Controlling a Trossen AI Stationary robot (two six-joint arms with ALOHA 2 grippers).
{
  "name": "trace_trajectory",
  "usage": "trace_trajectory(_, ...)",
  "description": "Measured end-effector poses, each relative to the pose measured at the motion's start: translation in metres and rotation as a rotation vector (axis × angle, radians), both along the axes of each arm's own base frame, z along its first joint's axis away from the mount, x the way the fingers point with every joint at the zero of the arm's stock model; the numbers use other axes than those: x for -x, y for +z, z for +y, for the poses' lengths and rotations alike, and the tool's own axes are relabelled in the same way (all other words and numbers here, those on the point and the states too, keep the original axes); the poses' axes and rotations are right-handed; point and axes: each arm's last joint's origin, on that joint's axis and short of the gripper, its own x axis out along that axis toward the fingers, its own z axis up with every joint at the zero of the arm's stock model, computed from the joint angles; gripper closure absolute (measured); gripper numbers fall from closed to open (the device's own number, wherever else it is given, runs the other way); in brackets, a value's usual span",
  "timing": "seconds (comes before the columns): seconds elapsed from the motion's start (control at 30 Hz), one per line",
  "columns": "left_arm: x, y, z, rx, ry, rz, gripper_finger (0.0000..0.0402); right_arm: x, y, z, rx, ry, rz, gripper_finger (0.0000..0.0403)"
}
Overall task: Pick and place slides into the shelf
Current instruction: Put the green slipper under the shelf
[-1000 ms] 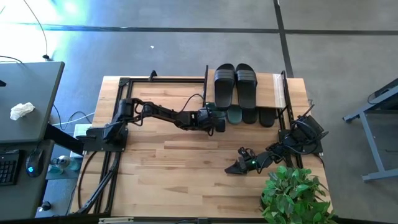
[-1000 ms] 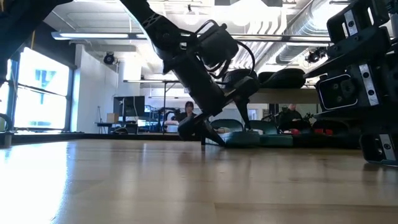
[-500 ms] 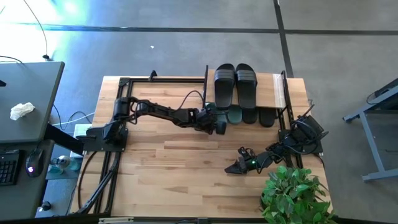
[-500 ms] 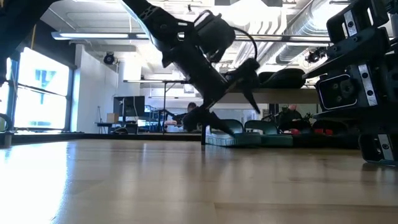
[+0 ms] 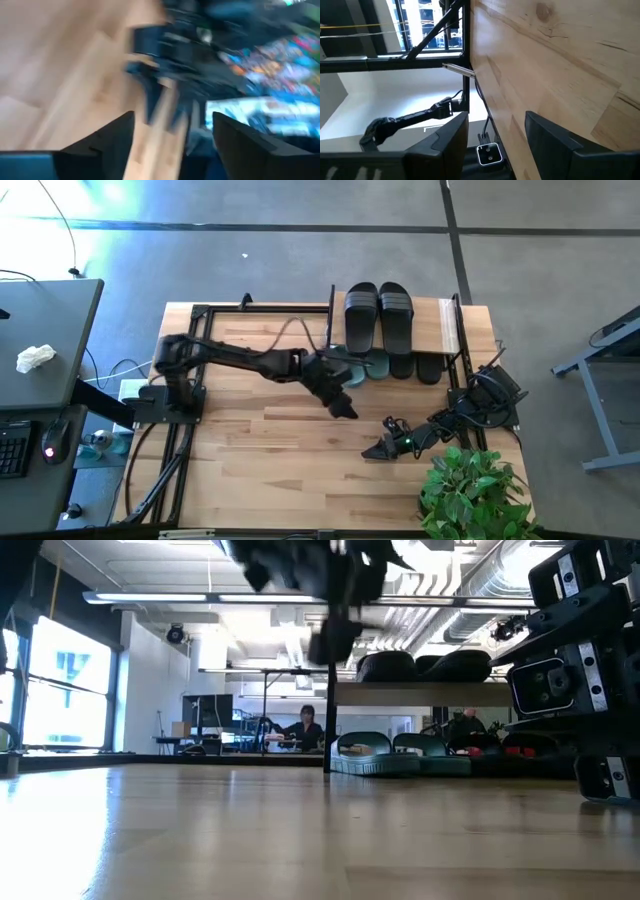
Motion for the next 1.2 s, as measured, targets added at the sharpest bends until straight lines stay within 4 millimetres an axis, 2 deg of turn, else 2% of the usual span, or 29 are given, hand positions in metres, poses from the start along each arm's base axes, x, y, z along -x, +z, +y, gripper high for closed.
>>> trace_trajectory(0.07,0.009,0.021,-0.005,-0.035,-0.046,-0.047,0.0178,0.000,0.000,0.000,0.002,0.003,0.003,0.0217)
trace_trajectory(0.17,0.031,0.045,-0.008,-0.142,-0.066,-0.023,0.0227,0.000,0.000,0.000,0.002,0.003,0.003,0.0217)
trace_trajectory(0.27,0.060,0.061,-0.007,-0.328,-0.003,0.106,0.0284,0.000,0.000,0.000,0.012,0.008,0.000,0.0217)
trace_trajectory(0.37,0.088,0.073,0.002,-0.527,0.106,0.260,0.0345,0.000,0.000,0.000,0.024,0.012,-0.010,0.0217)
trace_trajectory(0.43,0.099,0.074,0.015,-0.586,0.180,0.342,0.0382,-0.001,0.001,-0.001,0.036,0.013,-0.016,0.0218)
trace_trajectory(0.5,0.110,0.068,0.030,-0.601,0.237,0.437,0.0394,-0.003,0.001,-0.004,0.055,0.003,-0.029,0.0225)
trace_trajectory(0.57,0.117,0.058,0.045,-0.585,0.280,0.479,0.0385,-0.005,0.002,-0.007,0.084,-0.013,-0.042,0.0240)
trace_trajectory(0.67,0.130,0.029,0.068,-0.531,0.323,0.522,0.0376,-0.011,0.003,-0.011,0.164,-0.049,-0.065,0.0278)
trace_trajectory(0.8,0.147,-0.009,0.097,-0.430,0.367,0.423,0.0389,-0.019,0.005,-0.015,0.334,-0.194,-0.092,0.0343)
trace_trajectory(0.9,0.154,-0.027,0.115,-0.370,0.418,0.281,0.0398,-0.025,0.006,-0.016,0.419,-0.291,-0.079,0.0391)
trace_trajectory(1.03,0.164,-0.040,0.136,-0.354,0.499,0.278,0.0398,-0.036,0.003,-0.014,0.460,-0.387,-0.005,0.0390)
trace_trajectory(1.2,0.160,-0.057,0.147,-0.317,0.463,0.245,0.0400,-0.067,0.007,-0.011,0.580,-0.477,0.123,0.0400)
